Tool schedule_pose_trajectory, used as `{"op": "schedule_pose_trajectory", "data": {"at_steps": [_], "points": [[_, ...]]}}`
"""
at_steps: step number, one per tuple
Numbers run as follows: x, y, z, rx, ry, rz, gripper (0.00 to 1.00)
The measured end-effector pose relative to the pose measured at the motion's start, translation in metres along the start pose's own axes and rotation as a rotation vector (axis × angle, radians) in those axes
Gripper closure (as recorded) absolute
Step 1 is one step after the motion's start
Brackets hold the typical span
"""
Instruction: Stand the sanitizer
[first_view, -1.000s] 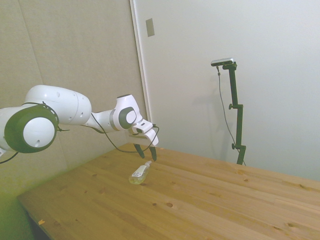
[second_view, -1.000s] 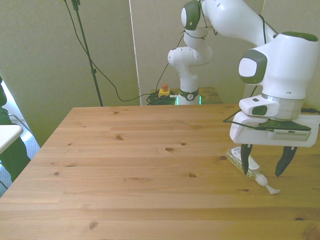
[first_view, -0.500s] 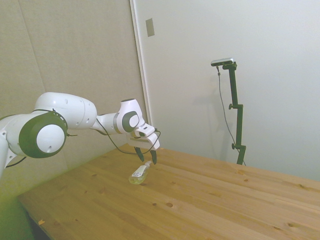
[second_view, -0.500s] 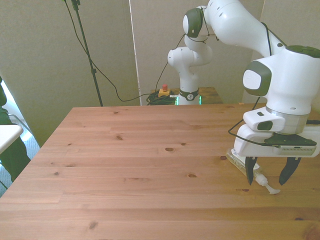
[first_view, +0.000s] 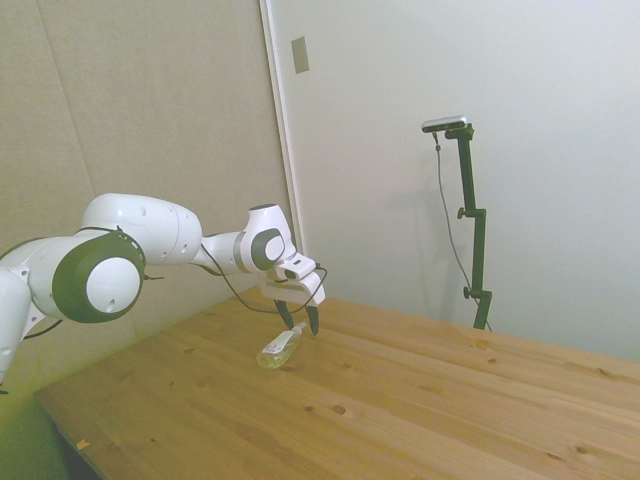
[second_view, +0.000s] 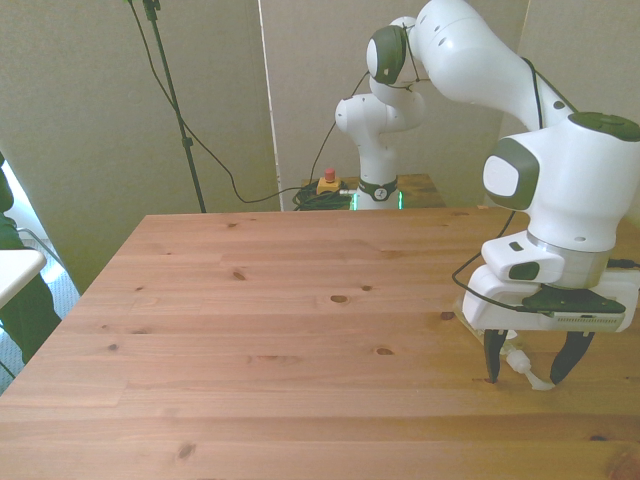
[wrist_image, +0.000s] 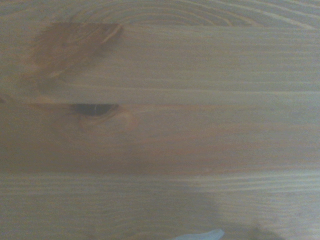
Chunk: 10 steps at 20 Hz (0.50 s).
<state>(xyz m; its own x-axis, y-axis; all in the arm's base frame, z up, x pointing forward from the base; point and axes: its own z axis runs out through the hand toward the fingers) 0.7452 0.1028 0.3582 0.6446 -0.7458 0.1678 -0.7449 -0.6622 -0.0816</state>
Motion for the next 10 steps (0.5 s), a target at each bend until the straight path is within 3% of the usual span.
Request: {"op": "schedule_pose_trajectory", "data": {"at_steps": [10], "points": [[0.014, 0.007, 0.002, -0.008, -0.023, 0.016, 1.00]]}}
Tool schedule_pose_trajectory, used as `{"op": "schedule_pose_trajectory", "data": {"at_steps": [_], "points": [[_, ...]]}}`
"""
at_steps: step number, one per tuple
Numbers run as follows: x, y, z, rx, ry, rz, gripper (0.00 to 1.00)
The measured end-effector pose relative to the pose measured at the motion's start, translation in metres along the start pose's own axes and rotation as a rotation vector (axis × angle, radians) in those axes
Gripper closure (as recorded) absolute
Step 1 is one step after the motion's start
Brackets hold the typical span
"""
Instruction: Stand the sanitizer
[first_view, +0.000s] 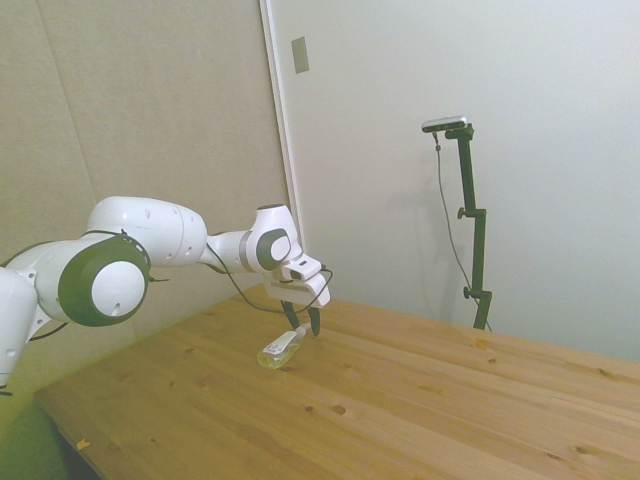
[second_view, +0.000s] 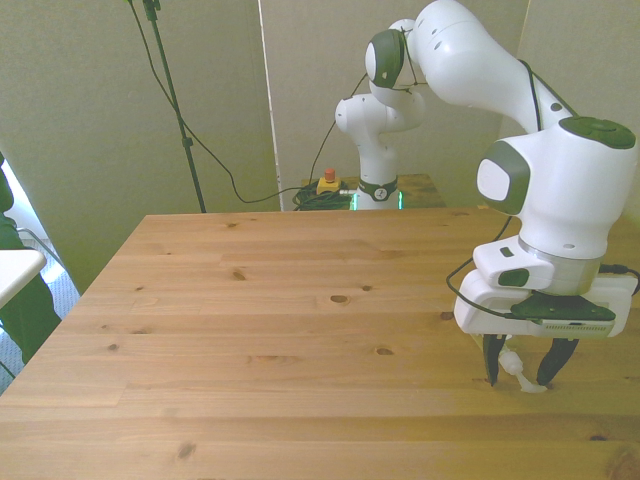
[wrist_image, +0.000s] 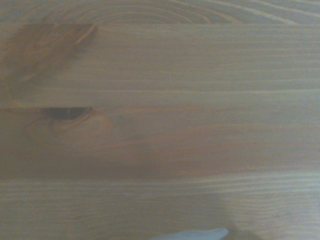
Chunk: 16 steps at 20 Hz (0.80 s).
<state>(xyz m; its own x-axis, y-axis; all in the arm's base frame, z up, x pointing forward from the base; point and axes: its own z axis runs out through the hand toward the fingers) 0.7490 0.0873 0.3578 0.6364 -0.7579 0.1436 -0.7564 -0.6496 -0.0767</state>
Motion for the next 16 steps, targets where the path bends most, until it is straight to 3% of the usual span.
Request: {"op": "schedule_pose_trajectory", "data": {"at_steps": [16], "points": [[0.0094, 0.0077, 0.0018, 0.009, -0.022, 0.008, 1.00]]}}
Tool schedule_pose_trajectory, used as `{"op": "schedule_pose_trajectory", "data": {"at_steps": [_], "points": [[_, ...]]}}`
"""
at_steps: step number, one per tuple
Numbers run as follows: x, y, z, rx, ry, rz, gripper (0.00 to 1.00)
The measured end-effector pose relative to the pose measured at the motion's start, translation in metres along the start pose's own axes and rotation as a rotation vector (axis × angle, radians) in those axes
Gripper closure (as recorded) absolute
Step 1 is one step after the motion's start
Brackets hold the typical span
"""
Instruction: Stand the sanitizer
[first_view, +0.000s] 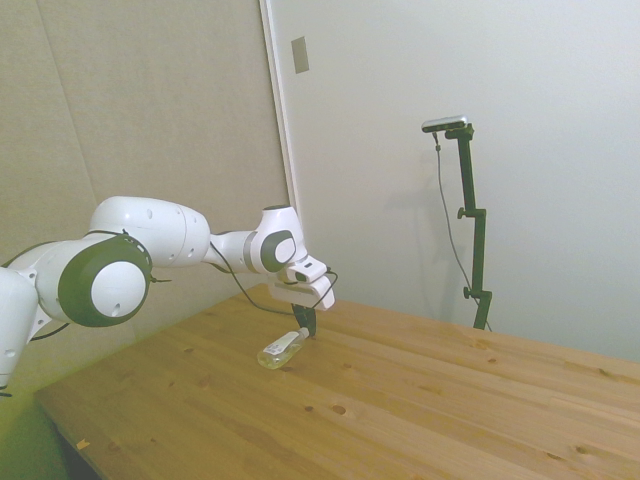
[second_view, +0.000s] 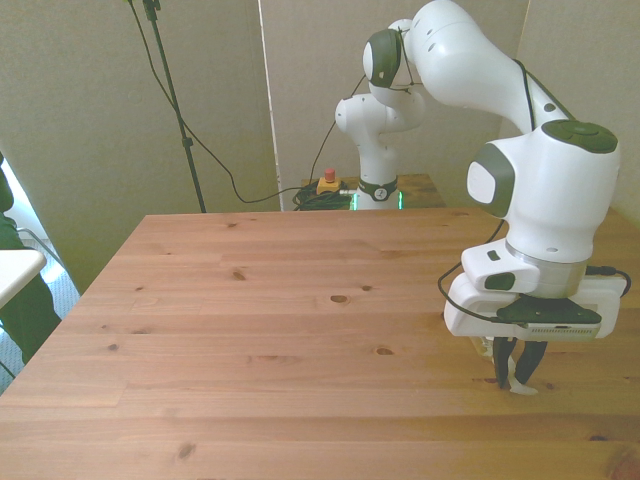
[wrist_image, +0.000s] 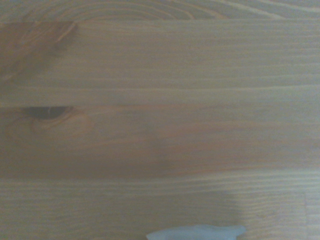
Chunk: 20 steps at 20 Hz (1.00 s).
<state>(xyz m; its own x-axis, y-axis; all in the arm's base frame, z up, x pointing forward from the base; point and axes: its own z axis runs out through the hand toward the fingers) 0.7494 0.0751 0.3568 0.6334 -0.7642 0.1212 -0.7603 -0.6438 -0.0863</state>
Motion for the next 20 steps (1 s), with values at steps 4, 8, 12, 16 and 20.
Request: {"op": "schedule_pose_trajectory", "data": {"at_steps": [4, 8, 12, 16, 20], "points": [[0.002, 0.002, -0.003, -0.002, 0.007, 0.007, 1.00], [0.004, 0.008, -0.030, 0.033, 0.085, 0.050, 1.00], [-0.004, 0.017, -0.053, 0.062, 0.174, 0.108, 1.00], [-0.020, 0.024, -0.071, 0.099, 0.293, 0.176, 1.00], [-0.029, 0.032, -0.079, 0.152, 0.442, 0.250, 1.00]]}}
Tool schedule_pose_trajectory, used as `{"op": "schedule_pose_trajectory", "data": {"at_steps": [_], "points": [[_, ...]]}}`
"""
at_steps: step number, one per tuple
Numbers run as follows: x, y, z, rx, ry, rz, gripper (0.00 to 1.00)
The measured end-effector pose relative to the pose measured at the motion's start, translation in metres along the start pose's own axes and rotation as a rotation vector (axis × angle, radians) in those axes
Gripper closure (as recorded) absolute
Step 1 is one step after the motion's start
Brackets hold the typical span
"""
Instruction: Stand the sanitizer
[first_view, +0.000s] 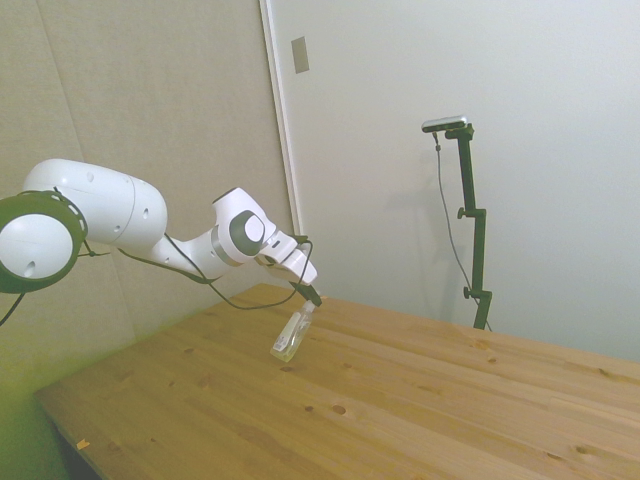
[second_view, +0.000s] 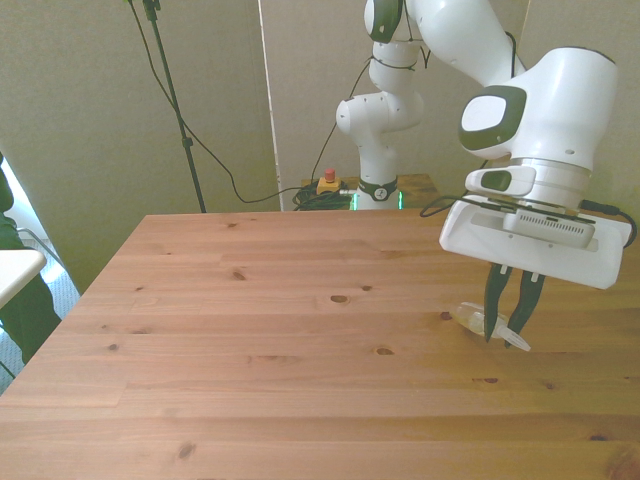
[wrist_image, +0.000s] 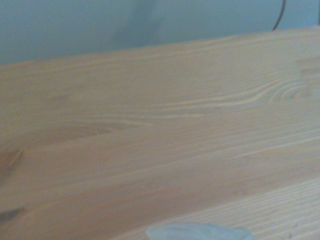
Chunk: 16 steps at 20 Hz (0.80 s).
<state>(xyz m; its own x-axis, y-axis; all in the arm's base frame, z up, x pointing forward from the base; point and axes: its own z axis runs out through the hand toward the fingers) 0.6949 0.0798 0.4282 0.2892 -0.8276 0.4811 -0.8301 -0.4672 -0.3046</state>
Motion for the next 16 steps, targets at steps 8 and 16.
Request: {"op": "schedule_pose_trajectory", "data": {"at_steps": [8, 16], "points": [[0.004, 0.015, -0.014, 0.121, 0.227, 0.108, 1.00], [-0.012, 0.035, -0.006, 0.232, 0.387, 0.184, 1.00]]}}
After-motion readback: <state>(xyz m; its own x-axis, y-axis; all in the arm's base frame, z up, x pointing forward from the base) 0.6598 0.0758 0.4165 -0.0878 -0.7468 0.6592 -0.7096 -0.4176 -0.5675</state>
